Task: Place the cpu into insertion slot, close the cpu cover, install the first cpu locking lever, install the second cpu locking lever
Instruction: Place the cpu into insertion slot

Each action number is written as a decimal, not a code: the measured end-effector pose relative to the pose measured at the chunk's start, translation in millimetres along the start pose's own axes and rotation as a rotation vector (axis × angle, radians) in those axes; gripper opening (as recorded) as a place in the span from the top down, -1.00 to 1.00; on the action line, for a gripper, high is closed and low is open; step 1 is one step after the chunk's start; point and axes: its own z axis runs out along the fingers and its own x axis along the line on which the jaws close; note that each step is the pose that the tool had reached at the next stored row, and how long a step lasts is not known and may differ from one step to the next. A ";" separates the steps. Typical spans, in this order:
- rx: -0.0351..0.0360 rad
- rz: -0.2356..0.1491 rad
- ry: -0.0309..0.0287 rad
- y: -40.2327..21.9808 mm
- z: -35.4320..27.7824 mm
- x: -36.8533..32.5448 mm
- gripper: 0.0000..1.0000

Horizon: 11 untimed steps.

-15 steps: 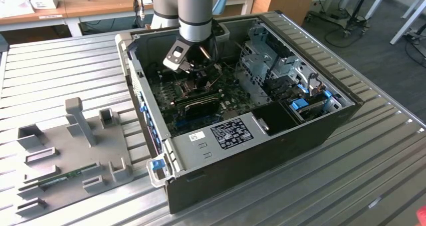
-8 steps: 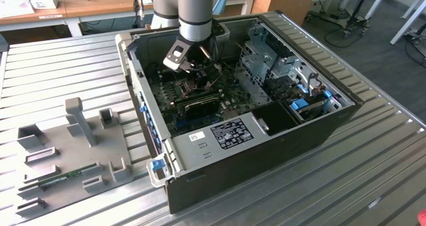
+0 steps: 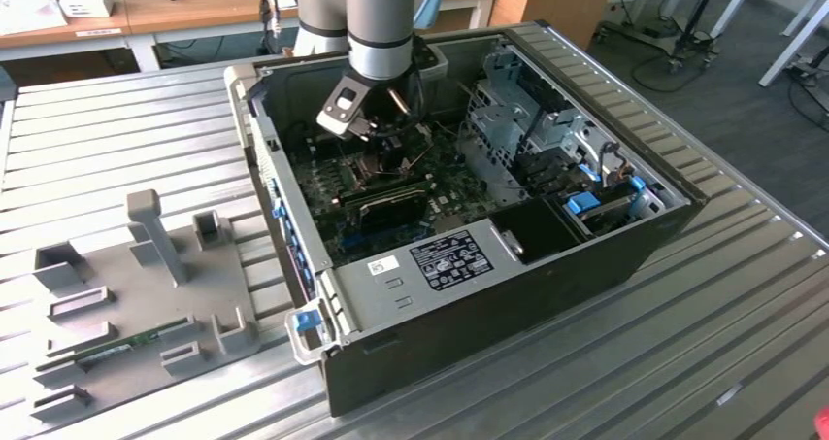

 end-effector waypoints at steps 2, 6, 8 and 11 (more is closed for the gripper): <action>-0.0002 0.006 -0.0002 0.0 0.1 0.0 -0.08; -0.0002 0.007 -0.0002 0.1 0.3 0.0 -0.08; -0.0002 0.007 -0.0002 0.4 0.5 0.0 -0.08; -0.0003 0.007 -0.0001 0.5 0.8 0.0 -0.08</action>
